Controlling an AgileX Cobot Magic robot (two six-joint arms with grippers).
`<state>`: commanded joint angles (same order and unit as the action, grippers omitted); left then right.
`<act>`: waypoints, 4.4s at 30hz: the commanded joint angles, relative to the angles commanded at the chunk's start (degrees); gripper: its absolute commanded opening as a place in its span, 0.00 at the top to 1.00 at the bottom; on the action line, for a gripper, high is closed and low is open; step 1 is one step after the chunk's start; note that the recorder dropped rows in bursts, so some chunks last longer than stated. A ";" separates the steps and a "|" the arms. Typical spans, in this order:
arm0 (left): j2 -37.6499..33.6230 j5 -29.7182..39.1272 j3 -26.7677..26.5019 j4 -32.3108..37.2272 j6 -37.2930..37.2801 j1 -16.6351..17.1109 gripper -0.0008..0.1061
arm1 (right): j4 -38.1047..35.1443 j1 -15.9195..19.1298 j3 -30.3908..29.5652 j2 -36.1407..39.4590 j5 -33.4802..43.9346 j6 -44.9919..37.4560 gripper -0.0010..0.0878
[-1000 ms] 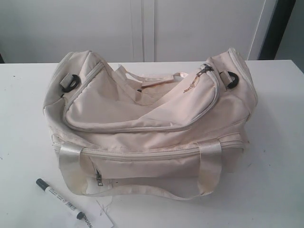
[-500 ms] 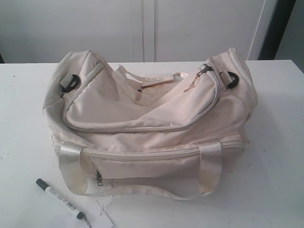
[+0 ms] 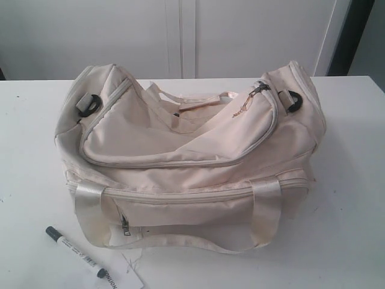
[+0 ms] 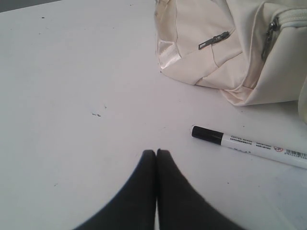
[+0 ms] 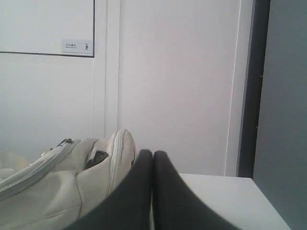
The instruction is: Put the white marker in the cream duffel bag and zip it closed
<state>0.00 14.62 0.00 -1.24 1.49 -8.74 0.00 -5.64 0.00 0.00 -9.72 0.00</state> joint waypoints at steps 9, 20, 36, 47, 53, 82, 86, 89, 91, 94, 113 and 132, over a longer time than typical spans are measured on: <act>0.00 0.00 0.00 0.00 0.00 0.00 0.99 | 0.00 0.00 0.00 0.00 -0.28 0.00 0.99; 0.00 0.00 0.00 0.00 0.00 0.00 0.99 | 0.00 0.00 0.14 0.00 2.07 0.00 0.99; 0.00 0.00 0.00 0.00 0.00 0.00 0.99 | 0.00 0.00 15.14 0.00 26.90 0.00 0.99; 0.00 0.00 0.00 0.00 0.00 0.00 0.99 | 0.00 0.00 24.12 15.46 35.55 0.00 0.99; 0.00 0.00 0.00 0.00 0.00 0.00 0.99 | -0.45 0.00 27.47 21.60 38.39 0.00 0.99; 0.00 0.00 0.00 0.00 0.00 0.00 0.99 | -0.45 0.00 30.21 24.85 36.60 1.94 0.99; 0.00 0.00 0.00 0.00 0.00 0.00 0.99 | -0.45 0.00 32.29 27.97 38.03 1.94 0.99; 0.00 0.00 0.00 0.00 0.00 0.00 0.99 | -0.71 0.00 34.66 31.30 40.66 1.94 0.99; 0.00 0.00 0.00 0.00 0.00 0.00 0.99 | -0.83 0.00 36.25 33.60 42.34 1.94 0.99; 0.00 0.00 0.00 0.00 0.00 0.00 0.99 | -1.06 0.00 38.50 37.53 44.55 1.94 0.99; 0.00 0.00 0.00 0.00 0.00 0.00 0.99 | -9.39 0.00 49.17 59.44 48.88 -1.46 0.99; 0.00 0.00 0.00 0.00 0.00 0.00 0.99 | -21.02 0.00 52.18 66.38 49.79 -11.55 0.99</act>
<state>0.00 14.62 0.00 -1.24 1.49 -8.74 -21.02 -5.64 52.18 66.38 40.07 -11.55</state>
